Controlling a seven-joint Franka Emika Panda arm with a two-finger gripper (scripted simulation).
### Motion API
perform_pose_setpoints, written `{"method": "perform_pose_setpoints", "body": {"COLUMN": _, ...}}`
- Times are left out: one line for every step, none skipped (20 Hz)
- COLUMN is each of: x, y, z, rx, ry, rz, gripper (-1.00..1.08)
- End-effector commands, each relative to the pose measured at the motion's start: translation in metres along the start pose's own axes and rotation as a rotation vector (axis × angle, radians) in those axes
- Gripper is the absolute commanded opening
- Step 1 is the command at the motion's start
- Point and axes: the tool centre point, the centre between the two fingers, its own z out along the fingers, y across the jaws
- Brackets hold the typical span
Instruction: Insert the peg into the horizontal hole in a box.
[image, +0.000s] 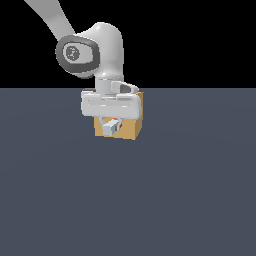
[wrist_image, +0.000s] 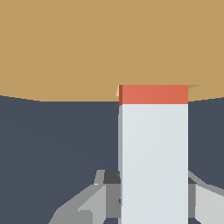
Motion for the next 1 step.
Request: {"method": "perform_pose_setpoints", "body": {"x": 0.0088, "y": 0.0015, "z": -0.0008, "rx": -0.005, "ry": 0.005, "rz": -0.003, "gripper": -1.00}}
